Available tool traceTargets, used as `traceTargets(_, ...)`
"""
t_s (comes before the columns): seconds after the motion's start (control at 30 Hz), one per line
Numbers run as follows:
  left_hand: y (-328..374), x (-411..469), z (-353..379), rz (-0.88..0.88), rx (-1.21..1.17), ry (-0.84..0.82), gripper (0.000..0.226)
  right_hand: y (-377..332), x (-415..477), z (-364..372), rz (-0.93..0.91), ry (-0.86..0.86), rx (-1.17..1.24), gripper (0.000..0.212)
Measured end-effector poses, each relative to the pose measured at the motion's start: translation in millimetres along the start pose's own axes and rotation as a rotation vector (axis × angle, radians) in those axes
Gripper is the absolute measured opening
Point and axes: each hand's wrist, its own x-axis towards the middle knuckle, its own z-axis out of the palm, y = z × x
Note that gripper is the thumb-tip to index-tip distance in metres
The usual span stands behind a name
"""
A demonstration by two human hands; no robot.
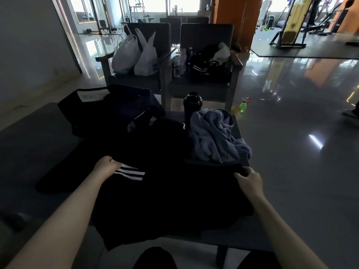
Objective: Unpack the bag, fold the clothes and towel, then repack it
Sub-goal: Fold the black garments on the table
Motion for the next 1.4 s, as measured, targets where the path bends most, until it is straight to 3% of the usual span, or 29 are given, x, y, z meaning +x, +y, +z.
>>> traceTargets(0.1,-9.5,8.1,9.0,-0.024,-0.069,-0.029,0.041,5.7,4.3,3.4,0.014,-0.025,-0.011,0.034)
traceTargets(0.3,-9.7,17.6,21.7,0.082,-0.041,0.183,0.021,4.0,8.4,3.9,-0.099,0.164,0.013,0.018)
traceTargets(0.43,-8.8,25.4,21.2,0.114,-0.072,0.236,0.03,3.3,7.8,6.8,-0.154,0.225,-0.074,0.014)
traceTargets(0.57,-10.7,32.0,27.0,0.096,-0.068,0.185,0.037,8.3,12.4,12.8,-0.108,0.188,-0.126,0.019)
traceTargets(0.7,-12.2,35.8,32.1,0.099,-0.072,0.259,0.04,14.5,12.2,15.7,-0.16,0.252,-0.059,0.017)
traceTargets(0.83,-16.8,31.6,34.7,-0.009,-0.029,0.212,0.046,15.4,9.9,18.7,-0.082,0.189,-0.28,0.036)
traceTargets(0.9,-20.9,21.9,37.2,0.048,0.055,0.259,0.053,10.3,1.1,20.0,-0.146,0.237,-0.448,0.049)
traceTargets(0.97,-26.7,3.7,42.6,0.218,0.231,0.397,0.047,3.8,-15.2,25.9,-0.365,0.279,-0.522,0.048)
traceTargets(1.03,-33.2,-21.8,52.1,0.423,0.329,0.456,0.033,-2.1,-34.7,38.2,-0.599,0.201,-0.51,0.045)
traceTargets(1.13,-48.9,-52.6,71.0,0.574,0.397,0.353,0.029,-10.9,-63.2,59.7,-0.738,-0.138,-0.563,0.057)
traceTargets(1.23,-71.4,-67.4,80.7,0.452,0.522,0.143,0.046,-0.9,-72.3,71.4,-0.689,-0.361,-0.708,0.058)
traceTargets(1.33,-91.3,-65.8,72.8,0.411,0.728,0.083,0.053,11.6,-73.7,65.3,-0.666,-0.346,-0.738,0.061)
traceTargets(1.4,-93.5,-65.5,64.9,0.343,0.739,0.101,0.053,14.0,-74.4,59.3,-0.657,-0.347,-0.727,0.061)
